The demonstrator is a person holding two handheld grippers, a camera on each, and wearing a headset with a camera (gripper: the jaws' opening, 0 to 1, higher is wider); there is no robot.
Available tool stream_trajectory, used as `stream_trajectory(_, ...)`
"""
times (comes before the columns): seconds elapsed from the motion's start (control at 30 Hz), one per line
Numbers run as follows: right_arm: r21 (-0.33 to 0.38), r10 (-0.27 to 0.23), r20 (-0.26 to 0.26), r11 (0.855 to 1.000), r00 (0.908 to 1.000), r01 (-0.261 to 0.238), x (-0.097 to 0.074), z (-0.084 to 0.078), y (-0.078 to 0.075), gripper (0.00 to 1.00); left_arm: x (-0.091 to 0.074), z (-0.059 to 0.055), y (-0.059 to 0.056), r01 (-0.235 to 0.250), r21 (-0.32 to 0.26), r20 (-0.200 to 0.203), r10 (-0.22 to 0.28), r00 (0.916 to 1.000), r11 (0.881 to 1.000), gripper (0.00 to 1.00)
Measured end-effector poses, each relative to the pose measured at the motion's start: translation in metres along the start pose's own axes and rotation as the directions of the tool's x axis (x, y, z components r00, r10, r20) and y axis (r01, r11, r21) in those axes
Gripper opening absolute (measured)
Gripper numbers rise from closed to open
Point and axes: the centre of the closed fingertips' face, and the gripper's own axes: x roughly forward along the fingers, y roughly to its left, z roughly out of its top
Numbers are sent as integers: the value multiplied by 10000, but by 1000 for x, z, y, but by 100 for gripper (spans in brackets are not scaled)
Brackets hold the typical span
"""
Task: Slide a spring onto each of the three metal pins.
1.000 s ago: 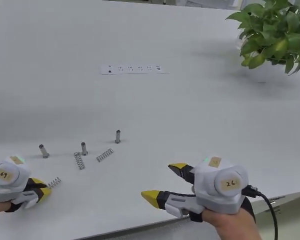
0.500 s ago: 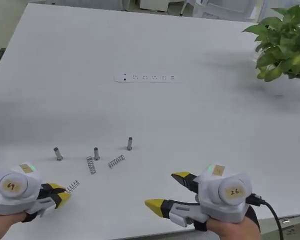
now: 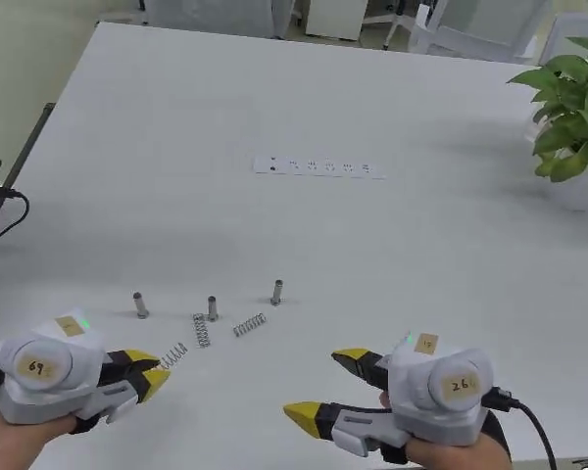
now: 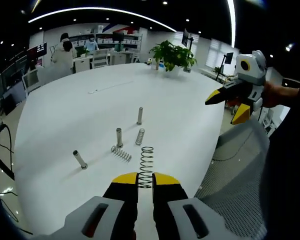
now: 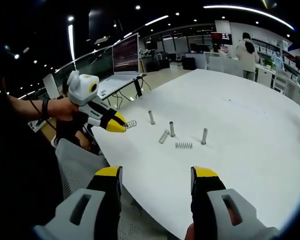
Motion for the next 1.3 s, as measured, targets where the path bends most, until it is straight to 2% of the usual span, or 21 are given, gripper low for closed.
stream_trajectory(0.1,-109,157,12,9998,9999,-157,2,3,1,51,-3,8,-9,9,196,113,-11,9999,9998,3)
stream_trajectory(0.23,-186,411,135,9990,9991,-408,5,8,4,46,-5,13,-14,16,322,316,-26,9995,9995,3)
stream_trajectory(0.5,-613,1071,37,9924,9942,-1066,11,16,17,39,-8,24,-37,142,443,655,-171,9977,9989,3)
stream_trajectory(0.57,-583,1302,104,9899,9914,-1294,14,19,22,38,-8,25,-40,165,471,687,-197,9974,9988,3)
stream_trajectory(0.73,-669,1810,119,9814,9834,-1798,23,25,34,36,-8,32,-56,382,686,803,-437,9958,9969,3)
stream_trajectory(0.93,-696,2171,85,9739,9761,-2160,31,27,44,34,-7,40,-72,575,1084,836,-667,9943,9924,3)
stream_trajectory(1.07,-639,2440,212,9681,9695,-2422,32,30,49,29,-8,43,-81,683,1164,916,-792,9926,9909,3)
stream_trajectory(1.3,-550,2937,237,9548,9556,-2921,31,32,58,18,-6,46,-93,940,1585,834,-1082,9906,9829,3)
